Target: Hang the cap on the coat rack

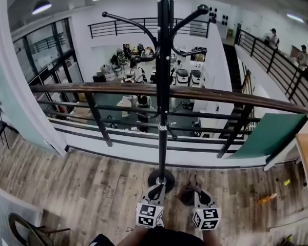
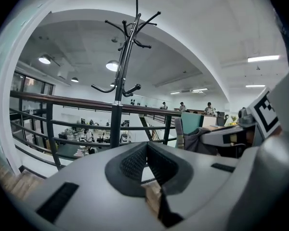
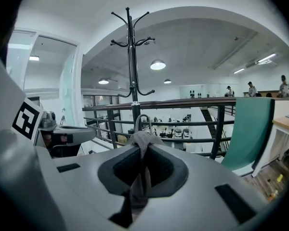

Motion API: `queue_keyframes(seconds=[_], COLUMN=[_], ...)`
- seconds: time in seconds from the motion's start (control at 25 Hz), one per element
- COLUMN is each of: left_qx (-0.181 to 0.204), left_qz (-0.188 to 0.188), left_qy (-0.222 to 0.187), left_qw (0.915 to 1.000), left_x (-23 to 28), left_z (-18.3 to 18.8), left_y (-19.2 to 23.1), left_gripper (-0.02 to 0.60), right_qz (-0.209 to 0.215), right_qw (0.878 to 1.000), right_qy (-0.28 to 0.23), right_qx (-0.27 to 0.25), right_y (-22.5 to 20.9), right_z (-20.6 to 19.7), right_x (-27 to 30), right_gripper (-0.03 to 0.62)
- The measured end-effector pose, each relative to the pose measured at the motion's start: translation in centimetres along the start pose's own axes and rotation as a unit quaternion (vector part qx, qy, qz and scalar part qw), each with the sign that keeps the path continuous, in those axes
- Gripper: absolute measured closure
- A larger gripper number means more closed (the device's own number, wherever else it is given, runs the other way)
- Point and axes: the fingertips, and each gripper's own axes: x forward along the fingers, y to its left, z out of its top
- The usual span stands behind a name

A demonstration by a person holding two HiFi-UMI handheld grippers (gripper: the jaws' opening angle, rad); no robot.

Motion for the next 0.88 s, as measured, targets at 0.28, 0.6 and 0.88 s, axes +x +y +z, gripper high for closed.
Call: queue_keyframes(seconds=[0.28,0.6,0.88], left_qx=[0.005,-0.015,-0.031], left_qz=[-0.011,0.014,0.058], left_qy=[0.001,-0.001,-0.012], left_qw=[0.9999,0.9998,0.9978], left_x=[3.3,4.7,5.7], left_z=[1.4,3.2,5.7], left_y=[2.4,2.4,1.5], left_gripper=[0.578,0.578,0.578], right_qz=[-0.015,0.006,0.043], right_qw=[1.000,1.000,0.997], right_qy=[-0.004,-0.026,-0.060], right_qx=[0.000,0.001,-0.023], right_y=[-0.6,-2.5,-4.5], right_z=[1.2,3.9,9.4], right_x=[3.5,4.5,5.2], right_gripper=[0.569,0.568,0.568])
